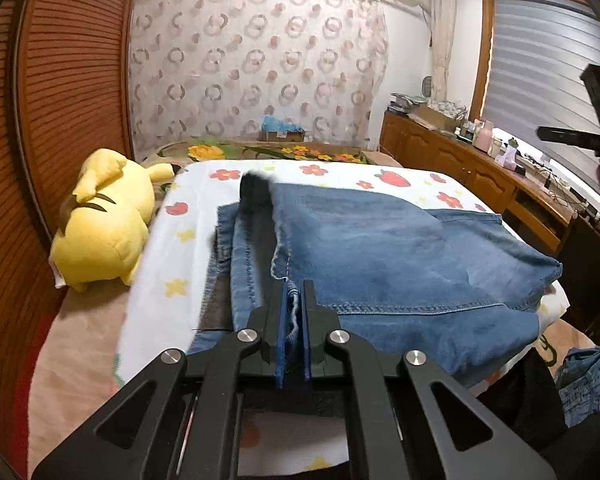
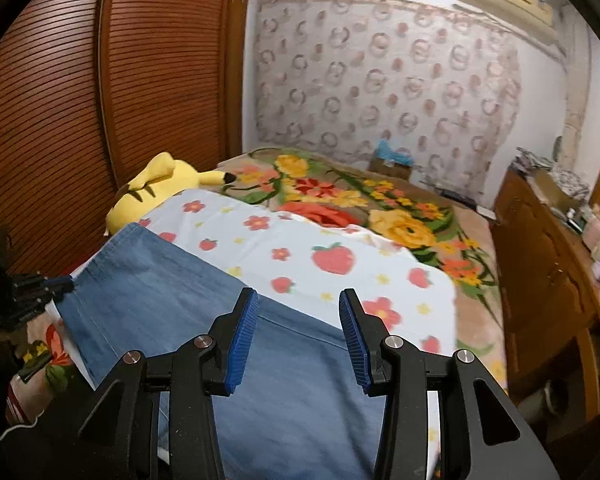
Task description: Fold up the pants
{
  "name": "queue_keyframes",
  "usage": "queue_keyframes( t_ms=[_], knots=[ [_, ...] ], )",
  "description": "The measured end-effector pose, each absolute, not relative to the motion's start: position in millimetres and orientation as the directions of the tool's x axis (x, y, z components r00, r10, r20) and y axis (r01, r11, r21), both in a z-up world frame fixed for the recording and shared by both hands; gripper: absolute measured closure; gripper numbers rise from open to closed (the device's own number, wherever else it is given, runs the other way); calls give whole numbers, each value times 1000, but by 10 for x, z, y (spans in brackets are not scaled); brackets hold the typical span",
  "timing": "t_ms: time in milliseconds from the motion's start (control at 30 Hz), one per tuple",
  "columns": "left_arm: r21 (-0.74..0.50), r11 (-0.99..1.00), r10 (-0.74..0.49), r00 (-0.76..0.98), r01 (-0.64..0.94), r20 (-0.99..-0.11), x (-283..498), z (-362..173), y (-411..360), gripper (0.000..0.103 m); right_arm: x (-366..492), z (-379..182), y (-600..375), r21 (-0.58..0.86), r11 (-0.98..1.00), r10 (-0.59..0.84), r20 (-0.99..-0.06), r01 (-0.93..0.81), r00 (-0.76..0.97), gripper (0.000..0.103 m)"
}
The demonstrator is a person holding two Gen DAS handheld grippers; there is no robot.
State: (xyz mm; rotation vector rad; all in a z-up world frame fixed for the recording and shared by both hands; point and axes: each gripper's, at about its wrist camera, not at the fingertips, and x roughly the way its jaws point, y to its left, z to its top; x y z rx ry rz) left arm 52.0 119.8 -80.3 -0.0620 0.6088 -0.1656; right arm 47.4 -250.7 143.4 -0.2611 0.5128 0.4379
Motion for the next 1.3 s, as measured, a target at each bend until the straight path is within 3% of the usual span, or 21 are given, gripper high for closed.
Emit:
queue_keyframes(
  t_ms=[200, 467, 767, 800, 833, 867, 1167, 1300],
  knots=[
    [-127, 987, -157, 786, 100, -598, 507, -882, 1286, 96, 262, 1344, -2653, -115, 892, 312, -542, -437, 780, 59],
    [-106, 988, -153, 774, 111, -614, 514, -921, 1188, 94, 213, 792, -2738, -21, 914, 310, -612, -406, 728, 59],
    [-77, 981, -187, 779, 176, -598, 530, -820, 956, 50, 237, 329, -2654, 10, 916, 306, -665, -402, 681, 59],
    [-77, 979, -197, 774, 189, -602, 546, -817, 909, 43, 240, 305, -2652, 11, 916, 305, -670, -401, 677, 59],
    [-79, 978, -203, 773, 195, -601, 555, -815, 866, 25, 243, 264, -2640, 18, 916, 306, -676, -400, 670, 59],
    [-84, 976, -211, 773, 201, -598, 565, -818, 831, 20, 226, 234, -2630, 22, 917, 306, -681, -399, 665, 59],
    [-79, 965, -242, 731, 250, -638, 707, -978, 342, 20, 162, 137, -2580, 21, 941, 257, -693, -337, 673, 59],
    [-68, 958, -254, 708, 280, -659, 757, -1056, 107, 20, 67, 125, -2533, -22, 946, 225, -677, -324, 701, 52]
  ],
)
